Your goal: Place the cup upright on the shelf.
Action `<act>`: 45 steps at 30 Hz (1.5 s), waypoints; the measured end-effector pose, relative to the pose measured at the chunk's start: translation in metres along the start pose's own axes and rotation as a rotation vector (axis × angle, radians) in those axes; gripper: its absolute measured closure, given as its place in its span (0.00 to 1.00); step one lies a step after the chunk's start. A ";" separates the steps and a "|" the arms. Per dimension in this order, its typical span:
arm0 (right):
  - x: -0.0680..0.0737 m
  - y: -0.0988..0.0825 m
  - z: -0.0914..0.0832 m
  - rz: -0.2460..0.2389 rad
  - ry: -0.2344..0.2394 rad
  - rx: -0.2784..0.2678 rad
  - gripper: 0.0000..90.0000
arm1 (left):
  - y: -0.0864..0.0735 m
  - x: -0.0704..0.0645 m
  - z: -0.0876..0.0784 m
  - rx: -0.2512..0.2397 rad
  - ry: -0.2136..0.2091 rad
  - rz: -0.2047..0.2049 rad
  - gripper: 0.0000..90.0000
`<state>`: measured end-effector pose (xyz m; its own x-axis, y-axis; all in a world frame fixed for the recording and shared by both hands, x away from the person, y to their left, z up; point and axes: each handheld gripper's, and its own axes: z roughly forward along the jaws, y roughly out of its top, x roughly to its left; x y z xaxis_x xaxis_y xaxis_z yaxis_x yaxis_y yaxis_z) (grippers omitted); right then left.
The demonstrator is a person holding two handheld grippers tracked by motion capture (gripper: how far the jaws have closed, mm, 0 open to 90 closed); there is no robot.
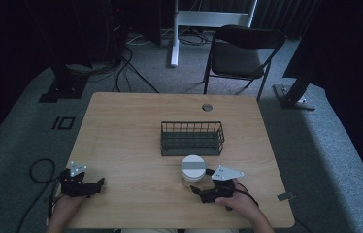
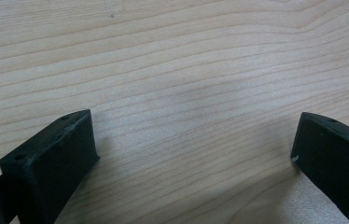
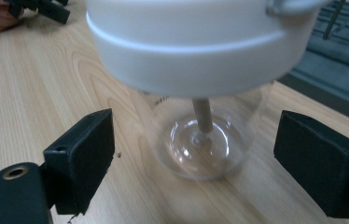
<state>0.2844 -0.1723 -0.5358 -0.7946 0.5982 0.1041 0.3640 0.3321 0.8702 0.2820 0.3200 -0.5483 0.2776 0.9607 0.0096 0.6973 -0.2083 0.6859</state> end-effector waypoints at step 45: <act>0.009 0.007 0.031 0.043 -0.078 -0.110 0.14 | 0.000 0.000 0.000 0.000 0.000 0.000 0.00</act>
<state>0.2946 -0.1421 -0.5436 -0.7377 0.6665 0.1079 0.3380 0.2262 0.9136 0.2819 0.3199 -0.5483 0.2772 0.9608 0.0096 0.6973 -0.2080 0.6859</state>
